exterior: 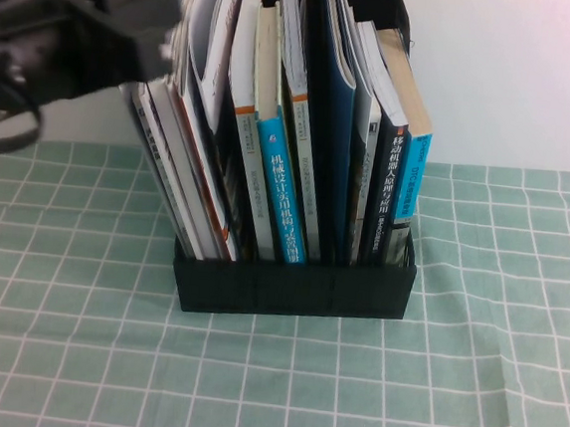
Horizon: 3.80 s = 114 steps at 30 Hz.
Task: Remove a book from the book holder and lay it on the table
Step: Hold the bookshelf
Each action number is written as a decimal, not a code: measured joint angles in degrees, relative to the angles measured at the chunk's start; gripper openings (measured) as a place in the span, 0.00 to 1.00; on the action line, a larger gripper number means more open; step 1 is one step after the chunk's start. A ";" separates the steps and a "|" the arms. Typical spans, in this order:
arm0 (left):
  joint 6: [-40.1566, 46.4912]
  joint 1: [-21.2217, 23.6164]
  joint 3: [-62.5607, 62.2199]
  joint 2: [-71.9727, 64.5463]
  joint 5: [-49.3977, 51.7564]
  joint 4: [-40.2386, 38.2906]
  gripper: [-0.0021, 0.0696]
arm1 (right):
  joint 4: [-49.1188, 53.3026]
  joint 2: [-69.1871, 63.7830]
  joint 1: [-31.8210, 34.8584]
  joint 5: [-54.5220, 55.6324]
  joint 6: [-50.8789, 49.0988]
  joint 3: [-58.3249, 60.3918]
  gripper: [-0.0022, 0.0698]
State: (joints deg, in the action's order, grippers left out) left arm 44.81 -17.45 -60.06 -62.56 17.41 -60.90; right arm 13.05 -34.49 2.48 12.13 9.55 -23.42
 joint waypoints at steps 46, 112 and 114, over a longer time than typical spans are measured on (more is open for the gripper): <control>-36.22 -26.76 -27.21 -37.20 27.98 46.84 0.03 | 42.18 -26.17 -5.10 -14.66 -47.91 -3.19 0.03; -93.97 -29.12 -27.43 -37.20 6.88 91.27 0.03 | -78.29 -44.71 -6.86 -48.05 76.38 -13.19 0.03; -94.77 -29.12 -27.43 -37.20 6.85 91.27 0.03 | -62.59 -46.47 -6.86 -48.05 61.81 -14.16 0.03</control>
State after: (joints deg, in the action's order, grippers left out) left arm -49.96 -46.57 -87.49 -99.76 24.27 30.37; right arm -49.54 -80.95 -4.38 -35.92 71.36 -37.58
